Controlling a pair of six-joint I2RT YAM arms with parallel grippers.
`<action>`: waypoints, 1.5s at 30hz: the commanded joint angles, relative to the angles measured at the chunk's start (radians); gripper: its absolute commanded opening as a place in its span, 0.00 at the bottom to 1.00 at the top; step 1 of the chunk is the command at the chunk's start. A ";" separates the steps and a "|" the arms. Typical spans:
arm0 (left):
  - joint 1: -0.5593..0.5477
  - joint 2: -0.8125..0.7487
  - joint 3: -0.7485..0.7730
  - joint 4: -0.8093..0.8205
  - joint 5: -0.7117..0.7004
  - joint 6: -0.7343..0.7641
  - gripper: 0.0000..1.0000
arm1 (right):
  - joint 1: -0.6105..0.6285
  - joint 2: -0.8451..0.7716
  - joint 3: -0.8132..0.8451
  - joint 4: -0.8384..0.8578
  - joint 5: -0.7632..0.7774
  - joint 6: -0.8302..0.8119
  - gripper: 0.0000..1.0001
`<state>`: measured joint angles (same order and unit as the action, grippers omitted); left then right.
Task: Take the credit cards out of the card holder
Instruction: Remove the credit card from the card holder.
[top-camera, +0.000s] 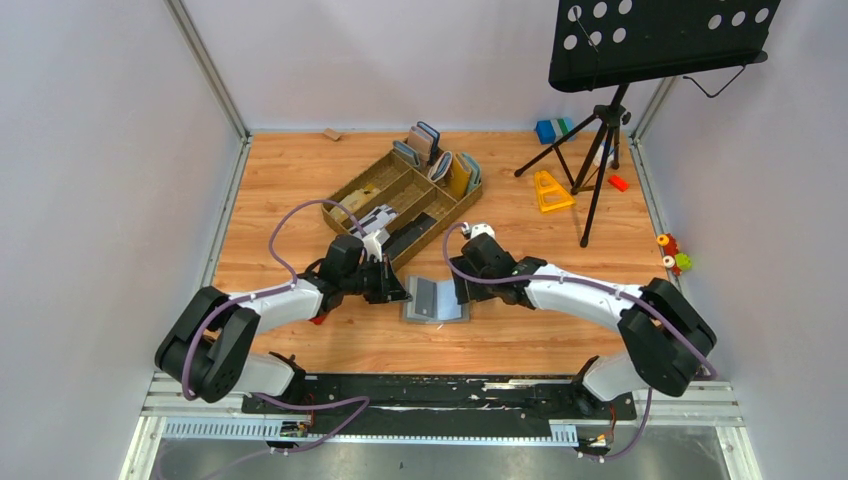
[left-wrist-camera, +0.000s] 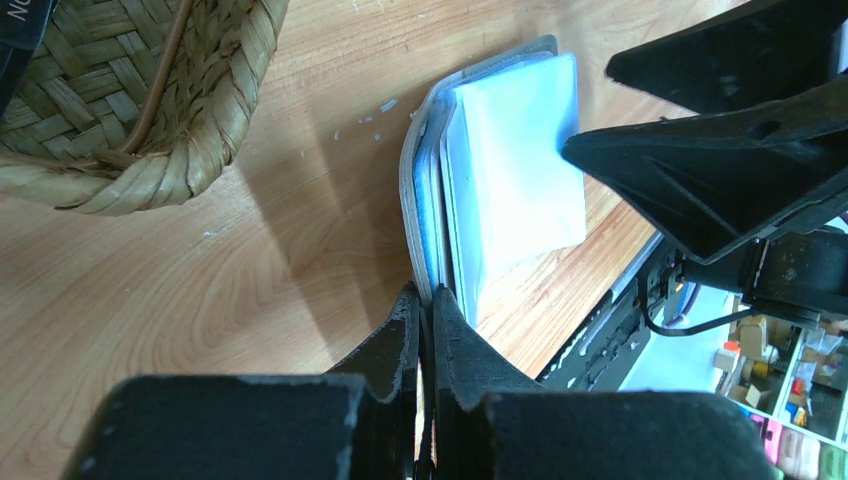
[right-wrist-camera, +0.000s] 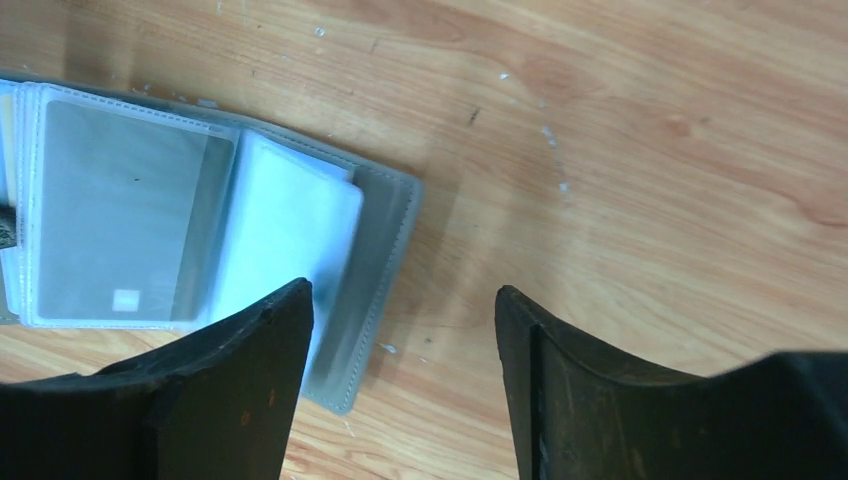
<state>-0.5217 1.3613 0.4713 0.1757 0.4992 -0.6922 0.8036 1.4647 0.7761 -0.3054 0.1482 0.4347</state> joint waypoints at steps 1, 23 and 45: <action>-0.001 -0.036 0.036 -0.017 -0.005 0.029 0.07 | -0.004 -0.090 0.054 -0.084 0.090 -0.047 0.69; -0.001 -0.043 0.034 -0.021 -0.012 0.017 0.07 | 0.005 0.059 0.042 0.197 -0.366 0.080 0.14; -0.001 -0.013 0.000 0.106 0.037 -0.029 0.30 | -0.056 0.130 -0.209 0.484 -0.451 0.182 0.00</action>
<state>-0.5220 1.3487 0.4778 0.2043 0.5091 -0.7094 0.7464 1.5826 0.5945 0.1940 -0.3260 0.6144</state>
